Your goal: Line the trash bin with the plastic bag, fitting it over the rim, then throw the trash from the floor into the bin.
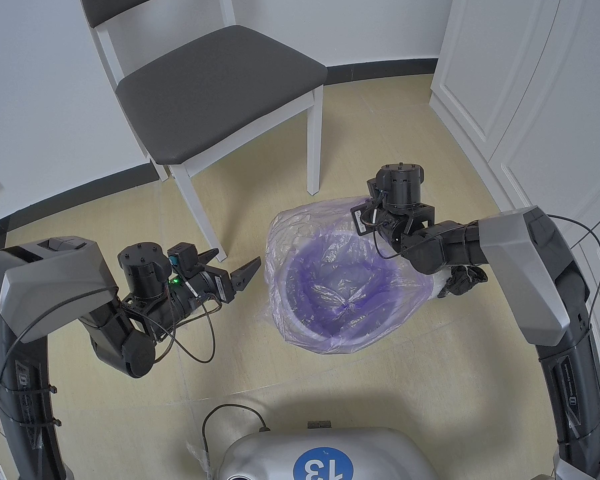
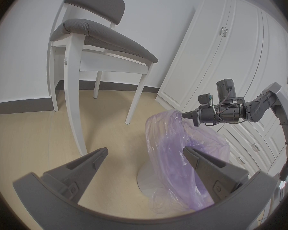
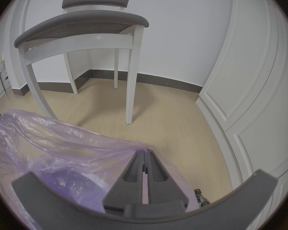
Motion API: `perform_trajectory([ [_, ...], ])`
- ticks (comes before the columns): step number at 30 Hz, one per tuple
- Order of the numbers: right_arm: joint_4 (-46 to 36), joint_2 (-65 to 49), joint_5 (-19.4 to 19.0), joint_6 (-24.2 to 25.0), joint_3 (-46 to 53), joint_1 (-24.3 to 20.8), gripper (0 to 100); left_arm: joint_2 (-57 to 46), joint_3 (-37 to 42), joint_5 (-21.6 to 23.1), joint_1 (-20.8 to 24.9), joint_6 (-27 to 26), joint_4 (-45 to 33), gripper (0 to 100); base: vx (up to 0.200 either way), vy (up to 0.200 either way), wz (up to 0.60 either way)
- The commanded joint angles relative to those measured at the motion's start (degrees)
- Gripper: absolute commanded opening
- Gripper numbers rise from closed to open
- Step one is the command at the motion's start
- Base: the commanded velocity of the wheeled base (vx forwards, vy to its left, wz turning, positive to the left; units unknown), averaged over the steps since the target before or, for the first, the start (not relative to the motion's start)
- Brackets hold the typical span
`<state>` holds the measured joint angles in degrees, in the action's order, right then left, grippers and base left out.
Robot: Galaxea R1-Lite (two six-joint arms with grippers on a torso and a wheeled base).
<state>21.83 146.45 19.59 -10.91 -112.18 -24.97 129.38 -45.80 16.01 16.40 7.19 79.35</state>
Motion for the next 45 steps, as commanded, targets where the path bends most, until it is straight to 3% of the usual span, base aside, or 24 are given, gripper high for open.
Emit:
perform_trajectory([
  [1, 0.0, 1.7, -0.2, 1.6, -2.4, 0.0, 100, 0.0, 0.1, 0.0, 0.2, 0.0, 0.0, 100, 0.000, 0.000, 0.00],
  [10, -2.1, -5.6, -1.8, 6.2, 3.4, 0.1, 100, -3.4, 0.3, -0.6, 0.7, -0.3, -0.5, 100, 0.000, 0.000, 0.00],
  [22, -10.8, -17.6, -3.2, 9.2, 15.1, 0.4, 100, -10.0, -6.6, -1.5, 6.0, -1.6, -20.4, 100, 0.000, 0.000, 0.00],
  [28, -11.0, -21.0, -3.2, 8.4, 24.4, 0.4, 100, -9.5, -14.5, -5.5, 7.1, -11.3, -37.5, 100, 0.000, 0.000, 0.00],
  [32, -8.8, -21.1, -3.2, 7.6, 28.9, 0.4, 100, -6.5, -19.9, -8.3, 7.0, -15.2, -41.6, 100, 0.000, 0.000, 0.00],
  [45, -2.8, -20.8, -2.9, 6.8, 33.9, 2.6, 100, 0.2, -31.3, -9.1, 7.2, -17.7, -50.2, 100, 0.000, 0.000, 0.00],
])
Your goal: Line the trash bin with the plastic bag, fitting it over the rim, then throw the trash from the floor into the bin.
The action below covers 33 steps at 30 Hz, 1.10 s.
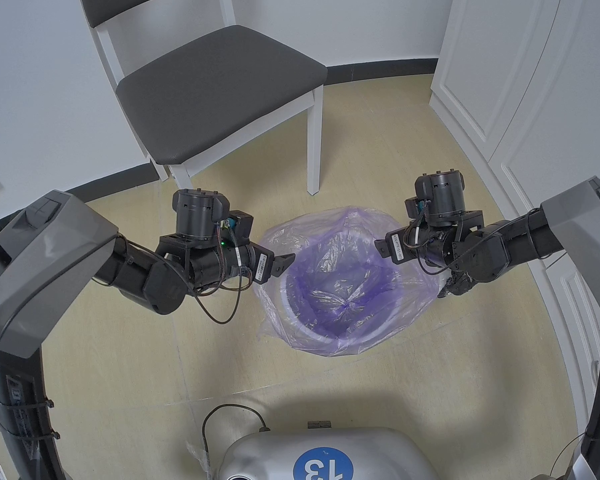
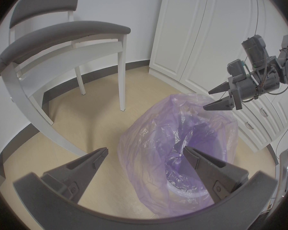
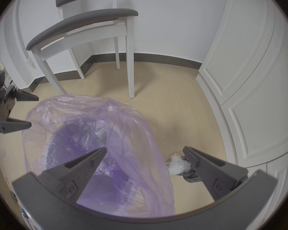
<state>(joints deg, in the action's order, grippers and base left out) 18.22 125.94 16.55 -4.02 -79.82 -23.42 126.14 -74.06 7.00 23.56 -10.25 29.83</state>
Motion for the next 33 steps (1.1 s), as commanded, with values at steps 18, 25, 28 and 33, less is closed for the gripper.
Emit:
perform_trajectory([
  [18, 11.0, 6.6, 0.3, -1.3, -1.2, 3.9, 100, 12.5, -19.4, -0.4, -3.6, -0.1, -4.4, 100, 0.000, 0.000, 0.00],
  [25, 11.0, 8.8, 0.2, -1.8, -3.0, 4.8, 100, 14.1, -20.2, -0.4, -4.1, -0.1, -4.3, 100, 0.000, 0.000, 0.00],
  [28, 10.9, 11.5, 0.2, -1.7, -6.0, 5.5, 100, 16.8, -21.9, -1.0, -4.1, -0.1, -4.2, 100, 0.000, 0.000, 0.00],
  [33, 10.5, 13.7, 0.1, -1.6, -8.1, 6.4, 100, 20.3, -26.4, -2.3, -4.8, 0.2, -4.6, 100, 0.000, 0.000, 0.00],
])
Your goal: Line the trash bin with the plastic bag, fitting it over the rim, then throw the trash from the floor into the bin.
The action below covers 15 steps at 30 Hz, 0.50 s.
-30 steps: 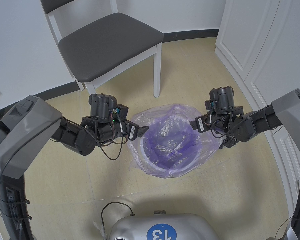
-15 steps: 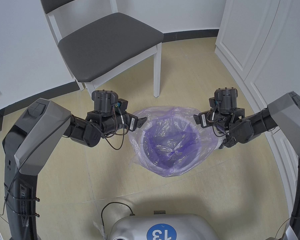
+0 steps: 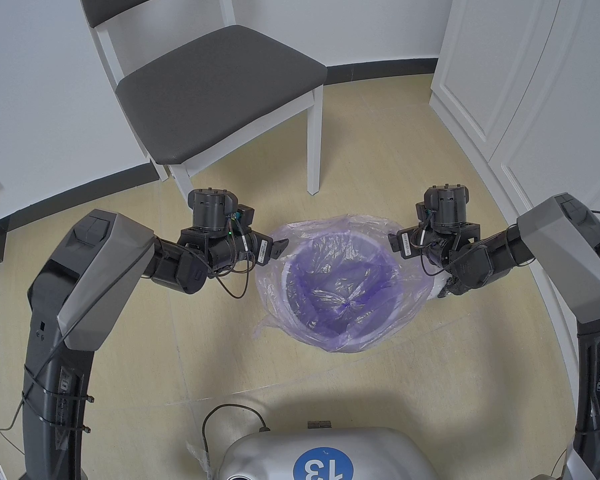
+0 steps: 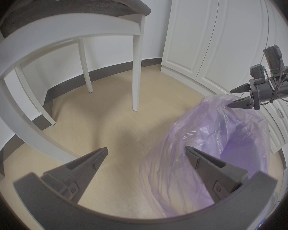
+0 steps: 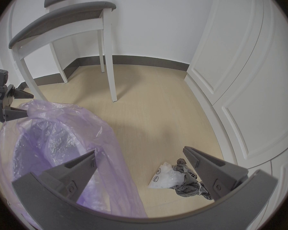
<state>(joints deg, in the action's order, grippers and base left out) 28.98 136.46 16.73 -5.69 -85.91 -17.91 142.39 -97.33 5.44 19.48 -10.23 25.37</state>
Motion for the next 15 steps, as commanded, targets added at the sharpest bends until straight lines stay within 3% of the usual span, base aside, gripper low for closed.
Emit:
perform_trajectory([
  [1, -0.2, 3.5, 0.0, 0.1, -2.2, 1.0, 100, 4.3, -3.1, -0.8, -0.8, 0.2, -0.1, 100, 0.000, 0.000, 0.00],
  [15, -0.3, 6.7, -0.4, 0.9, -5.4, 2.4, 100, 5.2, -2.7, -0.7, -1.5, 0.5, -0.1, 100, 0.000, 0.000, 0.00],
])
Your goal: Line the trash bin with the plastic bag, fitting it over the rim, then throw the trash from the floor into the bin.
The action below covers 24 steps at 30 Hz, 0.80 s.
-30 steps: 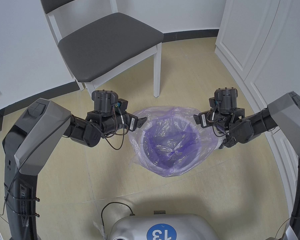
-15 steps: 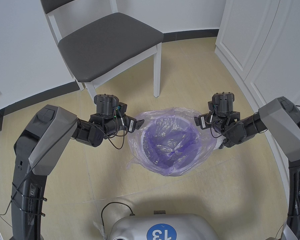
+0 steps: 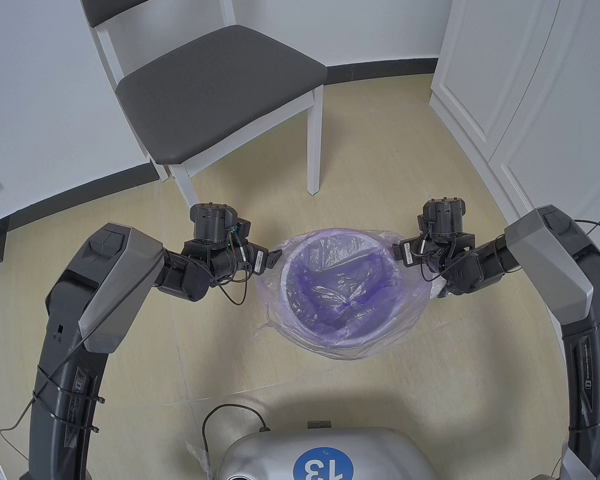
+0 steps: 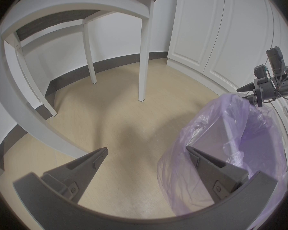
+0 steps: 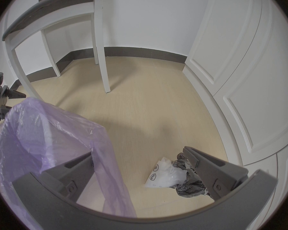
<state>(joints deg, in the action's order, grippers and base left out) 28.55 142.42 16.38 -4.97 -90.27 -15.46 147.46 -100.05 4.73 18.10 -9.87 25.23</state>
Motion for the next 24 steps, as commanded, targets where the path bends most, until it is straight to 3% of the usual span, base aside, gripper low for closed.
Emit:
perform_trajectory([
  [1, 0.1, 0.4, 0.0, 0.3, -1.1, -0.1, 100, -0.2, 0.0, -0.1, -0.1, 0.2, 0.1, 100, 0.000, 0.000, 0.00],
  [9, -4.3, -9.1, -1.0, 0.5, 2.1, -0.5, 100, -9.5, 6.8, 0.0, 0.0, 1.4, 0.6, 100, 0.000, 0.000, 0.00],
  [15, -10.6, -15.9, -1.1, -0.1, 10.5, -1.2, 100, -17.8, 21.6, 0.0, 0.7, 1.3, 4.3, 100, 0.000, 0.000, 0.00],
  [24, -7.5, -19.8, -0.8, 0.1, 21.7, -1.5, 100, -19.7, 35.4, 0.0, 0.4, 1.3, 14.3, 100, 0.000, 0.000, 0.00],
])
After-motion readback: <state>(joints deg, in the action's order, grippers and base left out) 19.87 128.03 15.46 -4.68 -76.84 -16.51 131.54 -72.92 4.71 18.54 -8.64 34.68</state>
